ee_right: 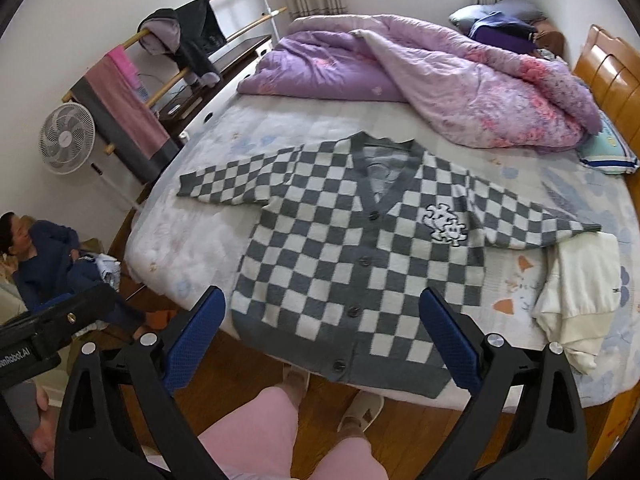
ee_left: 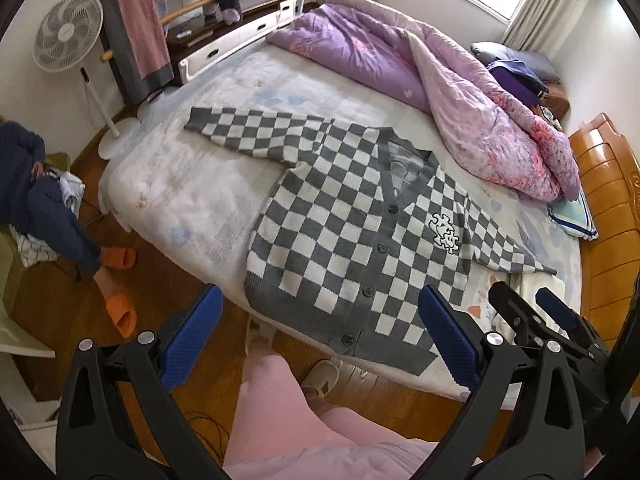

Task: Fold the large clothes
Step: 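Move the left tool toward the gray ribbed cuff of a cardigan sleeve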

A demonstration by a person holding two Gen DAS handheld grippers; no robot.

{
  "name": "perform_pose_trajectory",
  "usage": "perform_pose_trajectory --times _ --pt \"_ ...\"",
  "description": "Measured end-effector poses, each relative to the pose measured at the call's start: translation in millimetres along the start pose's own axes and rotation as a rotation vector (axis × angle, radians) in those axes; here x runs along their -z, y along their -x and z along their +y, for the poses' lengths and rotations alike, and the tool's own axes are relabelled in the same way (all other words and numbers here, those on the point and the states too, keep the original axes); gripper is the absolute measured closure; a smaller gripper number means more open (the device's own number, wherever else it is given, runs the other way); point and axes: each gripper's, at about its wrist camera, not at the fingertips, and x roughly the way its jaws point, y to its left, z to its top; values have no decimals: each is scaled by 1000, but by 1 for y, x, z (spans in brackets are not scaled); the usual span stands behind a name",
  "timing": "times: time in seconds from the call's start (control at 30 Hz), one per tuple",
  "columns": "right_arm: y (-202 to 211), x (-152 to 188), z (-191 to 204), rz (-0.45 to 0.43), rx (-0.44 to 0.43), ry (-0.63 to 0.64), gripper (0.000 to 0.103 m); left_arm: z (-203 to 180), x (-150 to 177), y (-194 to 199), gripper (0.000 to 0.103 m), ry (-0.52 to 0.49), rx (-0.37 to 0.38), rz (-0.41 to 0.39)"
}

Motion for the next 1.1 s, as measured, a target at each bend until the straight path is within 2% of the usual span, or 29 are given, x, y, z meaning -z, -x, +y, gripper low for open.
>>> perform_pose_trajectory --times 0.17,0.3,0.57,0.63,0.7,0.8,0.9,0.97,1.03,1.1 --pt "-22 -9 18 38 -7 -4 10 21 -14 -13 5 25 24 21" --pt "-49 -25 41 66 2 -8 10 49 -37 -34 5 51 47 46" --pt "-142 -85 105 192 46 -84 18 151 -130 -109 5 151 127 119" --pt "-166 -102 123 212 60 -101 19 176 -153 -128 5 172 135 110" --pt "-190 -118 139 238 92 -114 19 205 -183 -154 5 181 128 87" --pt "-225 -137 157 284 88 -120 19 246 -220 -198 5 199 134 60" --pt "-264 -152 168 332 147 -98 19 295 -257 -255 5 307 188 57" --pt "-287 -161 169 357 173 -118 19 323 -275 -294 5 377 161 93" --pt "-308 -170 165 372 195 -143 19 345 -294 -338 5 380 105 145" --pt "-327 -176 160 389 231 -161 19 362 -310 -374 5 375 68 136"
